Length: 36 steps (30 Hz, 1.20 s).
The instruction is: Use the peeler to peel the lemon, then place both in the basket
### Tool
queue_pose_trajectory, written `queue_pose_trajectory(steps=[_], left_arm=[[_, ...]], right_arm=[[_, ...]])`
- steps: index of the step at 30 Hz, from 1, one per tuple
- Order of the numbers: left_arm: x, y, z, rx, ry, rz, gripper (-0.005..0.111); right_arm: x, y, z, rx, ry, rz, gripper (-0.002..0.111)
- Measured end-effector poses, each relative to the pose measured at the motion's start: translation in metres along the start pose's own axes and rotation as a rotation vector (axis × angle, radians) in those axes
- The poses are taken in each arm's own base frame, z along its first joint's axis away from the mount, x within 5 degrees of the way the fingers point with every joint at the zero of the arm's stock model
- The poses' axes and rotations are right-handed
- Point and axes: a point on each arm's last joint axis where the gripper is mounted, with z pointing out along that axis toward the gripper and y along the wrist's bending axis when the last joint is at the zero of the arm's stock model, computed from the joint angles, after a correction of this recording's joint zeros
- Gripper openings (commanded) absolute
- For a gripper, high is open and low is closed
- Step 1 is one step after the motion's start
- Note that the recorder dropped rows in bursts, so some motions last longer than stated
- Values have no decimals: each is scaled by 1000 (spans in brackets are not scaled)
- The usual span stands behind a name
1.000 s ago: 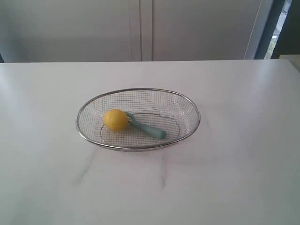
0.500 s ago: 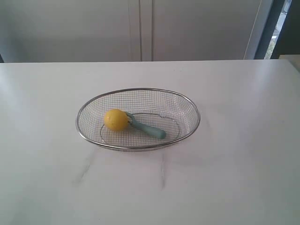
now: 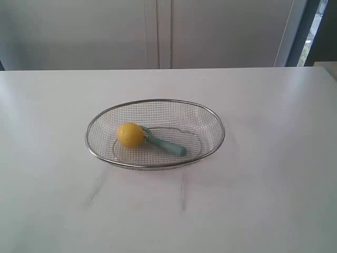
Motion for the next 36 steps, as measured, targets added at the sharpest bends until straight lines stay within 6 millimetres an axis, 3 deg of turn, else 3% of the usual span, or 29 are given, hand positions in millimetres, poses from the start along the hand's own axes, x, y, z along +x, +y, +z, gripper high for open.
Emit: queue_pose_trajectory(steps=[10, 20, 27, 36], left_arm=[[0, 0, 0, 0, 0, 0, 0], [0, 0, 0, 0, 0, 0, 0], [0, 0, 0, 0, 0, 0, 0], [0, 0, 0, 1, 0, -2, 0]], right_arm=[[38, -11, 19, -21, 0, -31, 0], [93, -28, 19, -61, -100, -334, 0], [108, -36, 13, -18, -15, -386, 0], [108, -40, 13, 49, -3, -471, 0]])
